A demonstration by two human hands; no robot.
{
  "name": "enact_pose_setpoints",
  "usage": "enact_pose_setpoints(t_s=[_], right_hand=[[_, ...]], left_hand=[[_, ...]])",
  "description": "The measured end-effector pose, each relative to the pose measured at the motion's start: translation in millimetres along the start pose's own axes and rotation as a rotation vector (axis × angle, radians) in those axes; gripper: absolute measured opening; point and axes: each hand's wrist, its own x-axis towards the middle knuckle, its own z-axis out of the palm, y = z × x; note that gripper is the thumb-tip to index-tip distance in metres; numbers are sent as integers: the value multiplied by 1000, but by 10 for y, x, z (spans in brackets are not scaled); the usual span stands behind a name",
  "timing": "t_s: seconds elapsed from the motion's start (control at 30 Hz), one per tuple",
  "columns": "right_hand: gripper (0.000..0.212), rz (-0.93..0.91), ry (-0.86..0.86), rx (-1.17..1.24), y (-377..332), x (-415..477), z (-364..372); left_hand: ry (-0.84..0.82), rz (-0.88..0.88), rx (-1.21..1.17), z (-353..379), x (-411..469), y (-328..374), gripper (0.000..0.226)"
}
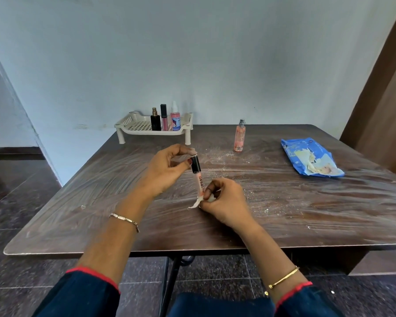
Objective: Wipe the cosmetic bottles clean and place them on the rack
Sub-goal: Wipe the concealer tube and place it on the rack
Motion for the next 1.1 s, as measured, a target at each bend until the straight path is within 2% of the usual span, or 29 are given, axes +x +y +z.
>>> enact_pose_setpoints(t_s=[0.07,0.13,0.2,0.27,0.4,0.5,0.7,0.77,0.87,0.97,1.1], right_hand=[[17,56,17,132,-10,-25,4],[22,113,22,291,-61,-61,-10],[25,147,12,465,-140,-86,-49],[25,165,-14,653,-225,-113,-108],[24,221,-68,955,-241,-131,-187],[24,229,27,972,-222,-131,-192],[22,171,274,769,-249,-147,-142],[23,198,306,824,-253,-135,-145],[23,303,293,1035,-253,-130,-132],[25,407,279,1186,-258,-144,-83],[25,441,316,1251,-297,-155,-74]], left_hand=[[13,-77,-70,55,-98,-22,37],[26,-190,-196,126,-212,-36,42],[-21,-273,-306,210,-306,-37,36],[-82,-275,-399,304,-377,-24,29],[-17,-241,-586,414,-398,51,17],[23,-259,-679,498,-358,81,21],[178,-239,-789,714,-306,136,34],[201,-205,-805,752,-293,146,30],[227,-148,-812,800,-283,138,18],[238,-108,-787,835,-266,174,19],[216,-63,-727,837,-230,164,20]])
